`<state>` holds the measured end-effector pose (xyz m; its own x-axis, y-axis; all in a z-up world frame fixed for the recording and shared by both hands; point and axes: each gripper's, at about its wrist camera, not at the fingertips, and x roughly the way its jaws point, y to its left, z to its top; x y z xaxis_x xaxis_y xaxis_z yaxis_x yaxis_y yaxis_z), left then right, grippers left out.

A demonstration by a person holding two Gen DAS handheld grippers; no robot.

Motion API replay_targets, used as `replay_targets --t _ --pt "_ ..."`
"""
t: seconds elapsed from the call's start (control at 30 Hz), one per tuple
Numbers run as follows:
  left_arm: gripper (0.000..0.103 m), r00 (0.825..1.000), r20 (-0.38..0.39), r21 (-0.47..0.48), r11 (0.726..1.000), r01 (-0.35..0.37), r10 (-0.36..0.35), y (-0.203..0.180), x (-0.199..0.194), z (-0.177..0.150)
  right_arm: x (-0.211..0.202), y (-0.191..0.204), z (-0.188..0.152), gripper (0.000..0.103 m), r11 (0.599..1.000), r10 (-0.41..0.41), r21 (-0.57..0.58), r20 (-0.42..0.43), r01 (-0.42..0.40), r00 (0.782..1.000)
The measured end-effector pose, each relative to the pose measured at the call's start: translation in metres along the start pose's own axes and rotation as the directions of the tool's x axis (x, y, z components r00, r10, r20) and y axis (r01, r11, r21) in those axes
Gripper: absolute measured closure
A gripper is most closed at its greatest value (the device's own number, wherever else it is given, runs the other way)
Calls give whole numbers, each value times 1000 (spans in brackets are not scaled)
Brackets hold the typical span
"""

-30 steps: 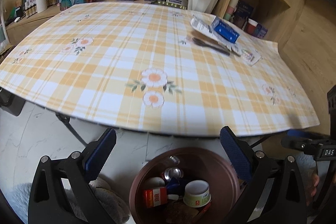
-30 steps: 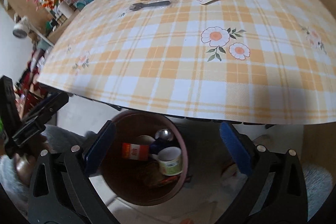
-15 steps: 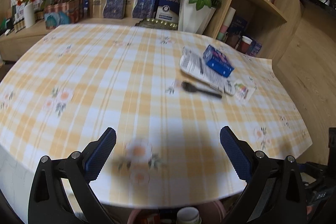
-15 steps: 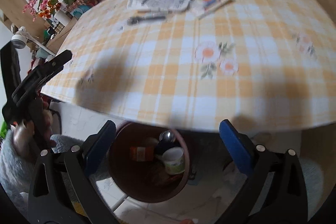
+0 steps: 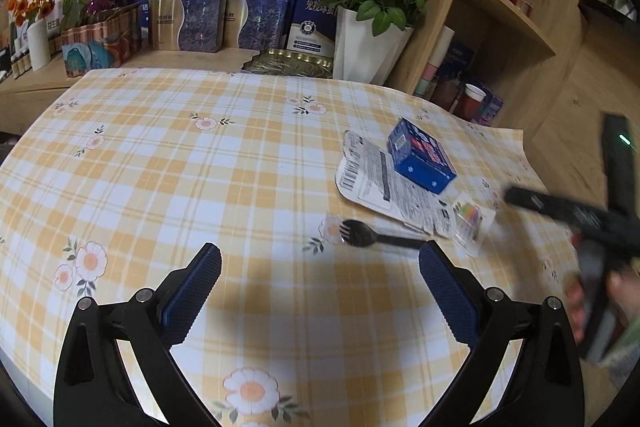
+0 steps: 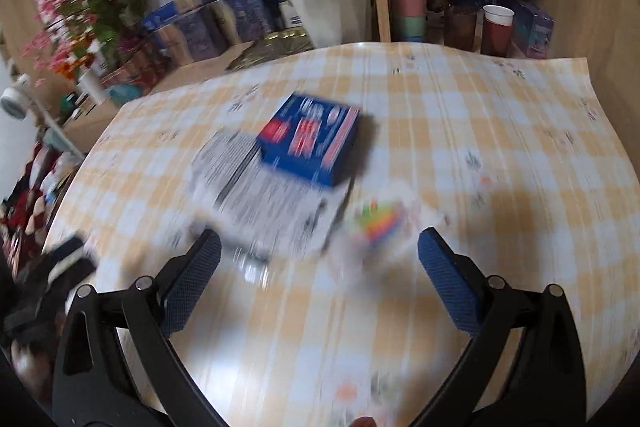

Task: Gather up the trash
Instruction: 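Grasp the blue Guangming carton with the right gripper, then grasp the white printed paper sheet with the left gripper while the right holds the carton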

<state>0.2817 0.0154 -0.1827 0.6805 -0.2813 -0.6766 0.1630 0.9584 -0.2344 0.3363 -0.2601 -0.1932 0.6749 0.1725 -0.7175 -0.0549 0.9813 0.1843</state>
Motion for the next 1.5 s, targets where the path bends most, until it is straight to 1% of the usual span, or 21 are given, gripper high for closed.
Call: replay_targets --t 0.13,0.17,0.3,0.37,0.43,0.5,0.57,0.6,0.7,0.77,0.87,0.9,0.97,1.07,1.13,1.2,1.23,1.3,1.37,1.47,1.5 --pt "6 1000 -20 -23 1000 -10 9 7 13 6 42 0 36 6 999 -40 26 23 39 999" --pt "6 1000 -25 -32 999 -13 12 10 17 7 56 2 46 6 999 -41 31 15 40 999" --pt "6 999 -40 -65 998 -2 -1 16 27 12 100 16 72 6 994 -105 39 -28 106 994" --pt "6 999 -44 -69 998 5 -8 17 30 13 113 20 78 6 991 -123 56 -42 125 992" --pt "6 998 -53 -70 997 17 -20 17 34 14 129 22 82 6 985 -150 74 -85 156 985" --pt "6 996 -68 -76 996 45 -50 17 39 15 138 20 81 6 982 -154 95 -111 165 982" --pt "6 993 -84 -100 992 76 -84 18 43 15 141 19 79 19 982 -143 106 -124 156 982" --pt "6 991 -88 -115 989 91 -101 19 45 16 141 19 76 18 983 -130 109 -132 145 983" --pt "8 983 -97 -178 974 138 -157 23 52 18 124 14 69 20 988 -78 126 -80 88 994" --pt "17 978 -106 -200 967 158 -182 23 57 21 106 10 63 20 990 -58 129 -30 61 998" --pt "28 958 -108 -280 933 227 -266 26 66 26 83 0 55 21 988 -15 154 11 13 1000" --pt "30 951 -103 -312 917 248 -292 27 71 27 76 -3 52 21 987 1 162 21 -4 1000" --pt "34 946 -98 -334 905 262 -310 26 78 31 61 -10 43 21 986 22 165 43 -29 999" --pt "35 940 -100 -326 903 278 -326 21 93 40 42 -16 34 22 989 28 140 69 -38 997" --pt "36 931 -121 -312 903 295 -346 17 109 46 28 -21 27 22 988 47 143 90 -59 995" --pt "39 935 -107 -301 907 294 -338 19 120 54 15 -26 19 22 986 55 148 107 -71 993" --pt "40 933 -98 -312 901 300 -345 22 125 57 8 -29 14 22 986 57 149 116 -75 992" --pt "40 922 -88 -339 881 329 -378 25 136 63 -6 -37 1 22 985 56 157 131 -77 990" --pt "41 915 -91 -324 880 346 -393 21 147 69 -18 -43 -12 22 985 52 156 144 -75 988" --pt "41 907 -156 -283 898 338 -390 10 166 73 -33 -48 -28 22 989 33 140 156 -55 987" --pt "41 900 -186 -287 898 334 -395 7 174 73 -36 -49 -33 22 989 30 138 157 -52 987"
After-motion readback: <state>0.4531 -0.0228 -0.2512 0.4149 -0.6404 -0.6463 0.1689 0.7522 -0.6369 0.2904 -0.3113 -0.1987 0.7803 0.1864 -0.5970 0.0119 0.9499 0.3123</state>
